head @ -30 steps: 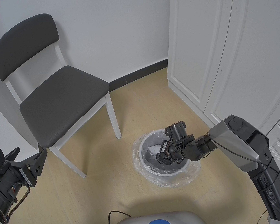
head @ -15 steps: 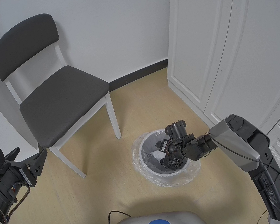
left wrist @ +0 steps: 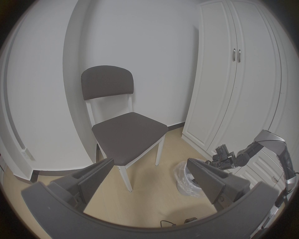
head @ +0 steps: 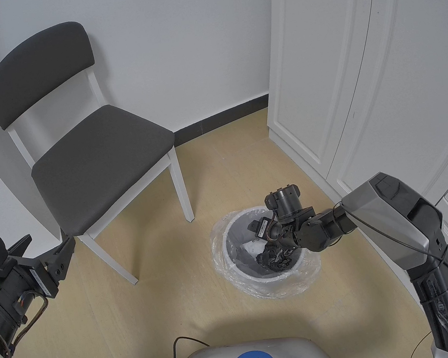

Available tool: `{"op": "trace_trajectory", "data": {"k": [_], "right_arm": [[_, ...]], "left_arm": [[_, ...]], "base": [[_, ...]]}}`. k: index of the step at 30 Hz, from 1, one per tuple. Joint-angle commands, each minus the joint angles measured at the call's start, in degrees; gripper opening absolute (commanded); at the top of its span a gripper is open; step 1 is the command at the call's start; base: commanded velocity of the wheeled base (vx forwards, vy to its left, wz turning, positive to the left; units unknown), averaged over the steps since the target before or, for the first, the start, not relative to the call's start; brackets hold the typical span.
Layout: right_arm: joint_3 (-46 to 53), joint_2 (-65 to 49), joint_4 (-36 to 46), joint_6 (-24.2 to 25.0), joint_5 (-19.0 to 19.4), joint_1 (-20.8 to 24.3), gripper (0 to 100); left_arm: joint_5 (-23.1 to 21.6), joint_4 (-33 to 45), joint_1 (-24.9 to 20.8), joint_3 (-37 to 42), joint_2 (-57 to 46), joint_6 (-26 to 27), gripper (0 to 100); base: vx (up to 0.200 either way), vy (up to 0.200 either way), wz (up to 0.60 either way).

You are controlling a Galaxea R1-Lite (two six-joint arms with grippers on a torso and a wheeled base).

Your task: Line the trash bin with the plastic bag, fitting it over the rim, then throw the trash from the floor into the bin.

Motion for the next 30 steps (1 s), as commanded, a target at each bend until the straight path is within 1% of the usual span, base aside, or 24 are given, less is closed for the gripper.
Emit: {"op": "trace_trajectory", "data": {"k": [1,8,18,30], "right_arm": [[1.0,-2.2,0.0,-0.2,0.1,0.3,100],[1.5,-3.2,0.0,-0.2,0.1,0.5,100],[2.9,-3.5,-0.3,-0.2,0.1,2.4,100],[0.8,2.4,-0.6,-0.6,-0.1,2.6,100]], "left_arm": [[0.0,0.0,0.0,-0.1,0.0,0.0,100],[0.0,0.0,0.0,-0.1,0.0,0.0,100],[0.0,0.0,0.0,-0.1,0.0,0.0,100],[0.0,0.1,0.0,0.0,0.0,0.0,100]], "base": [[0.0,0.0,0.0],[0.0,0.0,0.0],[0.0,0.0,0.0],[0.0,0.0,0.0]]}}
